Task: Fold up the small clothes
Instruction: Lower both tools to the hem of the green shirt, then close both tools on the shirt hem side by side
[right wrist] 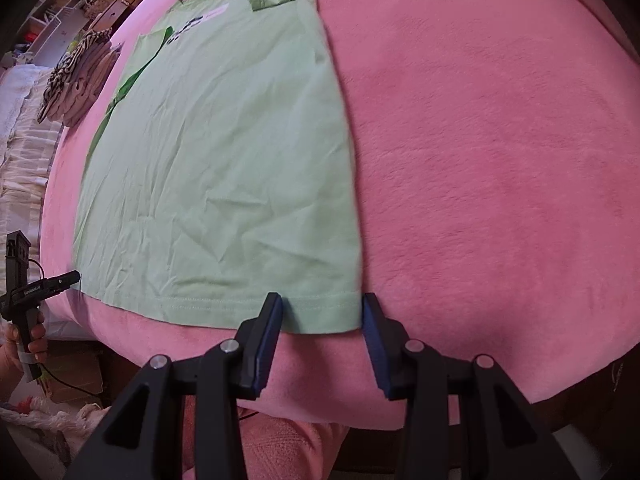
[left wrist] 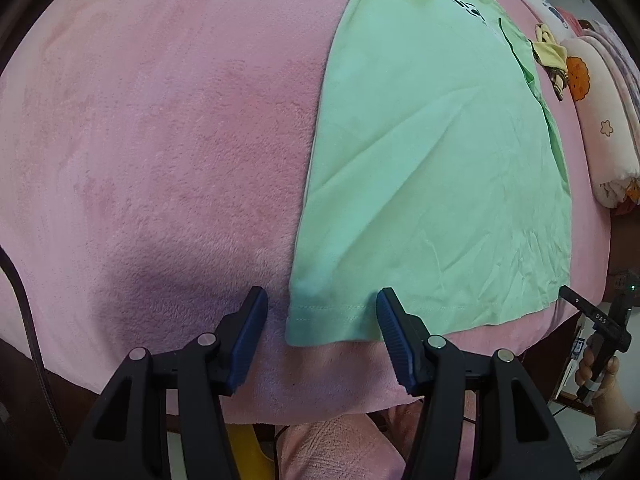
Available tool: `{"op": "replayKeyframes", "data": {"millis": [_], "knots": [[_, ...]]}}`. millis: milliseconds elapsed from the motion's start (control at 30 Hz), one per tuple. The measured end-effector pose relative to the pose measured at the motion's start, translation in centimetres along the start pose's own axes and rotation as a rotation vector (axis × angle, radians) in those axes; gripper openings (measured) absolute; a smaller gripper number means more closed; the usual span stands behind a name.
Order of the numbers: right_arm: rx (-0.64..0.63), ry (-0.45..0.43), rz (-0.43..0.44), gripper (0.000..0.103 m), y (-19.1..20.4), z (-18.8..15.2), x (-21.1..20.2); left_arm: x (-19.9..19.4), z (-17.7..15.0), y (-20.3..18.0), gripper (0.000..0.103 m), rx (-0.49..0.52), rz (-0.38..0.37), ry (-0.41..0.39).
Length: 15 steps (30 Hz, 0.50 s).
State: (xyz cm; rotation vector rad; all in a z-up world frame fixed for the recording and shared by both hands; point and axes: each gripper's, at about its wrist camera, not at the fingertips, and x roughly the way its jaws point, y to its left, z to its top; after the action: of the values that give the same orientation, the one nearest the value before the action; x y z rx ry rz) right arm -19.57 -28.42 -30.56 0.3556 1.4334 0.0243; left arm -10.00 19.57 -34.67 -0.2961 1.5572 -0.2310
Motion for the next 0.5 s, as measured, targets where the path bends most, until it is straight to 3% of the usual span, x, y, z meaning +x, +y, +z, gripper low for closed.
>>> {"op": "replayKeyframes", "data": {"millis": [233, 400, 500], "knots": [[0.037, -0.009, 0.002, 0.041, -0.3, 0.1, 0.8, 0.8, 0.4, 0.0, 0.056, -0.017, -0.026, 0.006], [0.031, 0.002, -0.009, 0.038, -0.5, 0.1, 1.5, 1.7, 0.0, -0.5, 0.055, -0.016, 0.003, -0.019], [0.026, -0.001, 0.016, 0.010, -0.3, 0.2, 1.4, 1.5, -0.3, -0.8, 0.020, 0.008, 0.005, -0.031]]}}
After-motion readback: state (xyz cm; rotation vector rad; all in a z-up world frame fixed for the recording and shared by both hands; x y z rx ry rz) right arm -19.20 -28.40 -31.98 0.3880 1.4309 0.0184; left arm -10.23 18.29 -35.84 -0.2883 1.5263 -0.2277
